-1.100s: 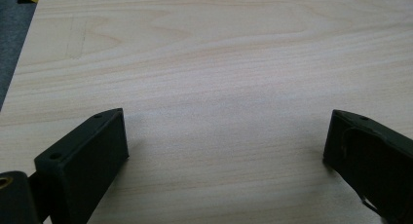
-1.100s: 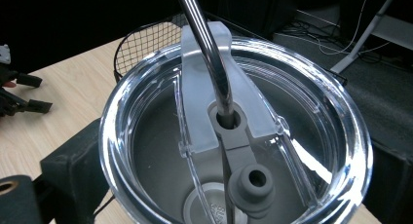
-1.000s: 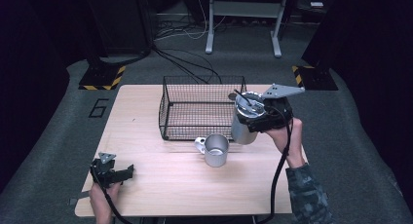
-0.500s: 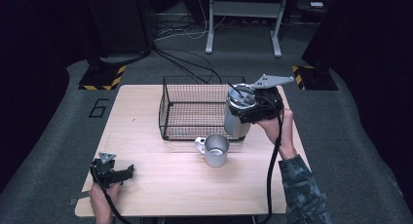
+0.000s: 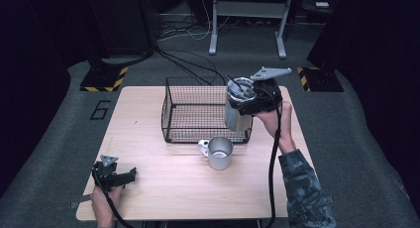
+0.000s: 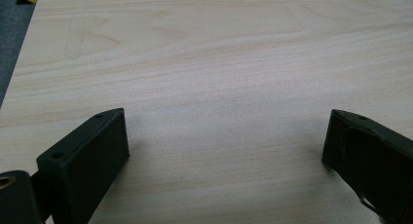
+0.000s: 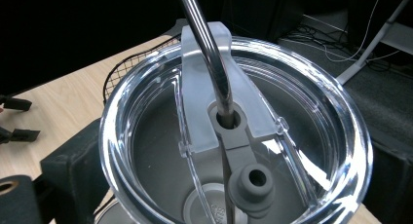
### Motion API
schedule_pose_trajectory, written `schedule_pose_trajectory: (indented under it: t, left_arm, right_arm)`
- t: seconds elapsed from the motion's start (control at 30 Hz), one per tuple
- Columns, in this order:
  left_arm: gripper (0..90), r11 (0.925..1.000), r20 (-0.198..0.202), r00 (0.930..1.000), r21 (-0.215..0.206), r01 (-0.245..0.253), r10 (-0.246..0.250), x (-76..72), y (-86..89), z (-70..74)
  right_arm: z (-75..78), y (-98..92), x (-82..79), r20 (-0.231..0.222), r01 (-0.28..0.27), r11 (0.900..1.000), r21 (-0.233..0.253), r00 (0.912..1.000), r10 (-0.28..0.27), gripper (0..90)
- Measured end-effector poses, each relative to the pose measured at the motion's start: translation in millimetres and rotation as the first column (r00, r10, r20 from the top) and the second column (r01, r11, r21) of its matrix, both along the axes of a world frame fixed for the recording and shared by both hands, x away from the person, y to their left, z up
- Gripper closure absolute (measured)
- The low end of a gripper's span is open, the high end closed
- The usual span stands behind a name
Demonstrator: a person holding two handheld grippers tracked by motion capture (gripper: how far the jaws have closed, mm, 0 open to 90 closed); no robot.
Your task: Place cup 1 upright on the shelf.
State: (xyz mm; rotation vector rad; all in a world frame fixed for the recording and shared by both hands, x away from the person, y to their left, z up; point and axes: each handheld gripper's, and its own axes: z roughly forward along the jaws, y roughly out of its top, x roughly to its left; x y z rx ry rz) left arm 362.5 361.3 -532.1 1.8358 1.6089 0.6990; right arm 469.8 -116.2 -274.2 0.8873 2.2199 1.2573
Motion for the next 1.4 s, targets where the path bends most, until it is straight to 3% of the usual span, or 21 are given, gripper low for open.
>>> schedule_pose_trajectory:
  t: [0.53, 1.4]
  left_arm:
    - [2.8, 1.0000, -0.002, 1.0000, -0.002, -0.001, 0.001, -0.3, -0.3, 0.0]
    - [3.2, 1.0000, -0.001, 1.0000, -0.002, 0.000, 0.000, -0.5, -0.6, 0.1]
  right_arm:
    - [0.0, 13.4, 25.1, 0.003, 0.018, 1.000, 0.006, 0.9998, -0.018, 3.3]
    - [-30.8, 30.7, 76.7, -0.087, 0.076, 0.996, -0.038, 0.9931, -0.079, 3.2]
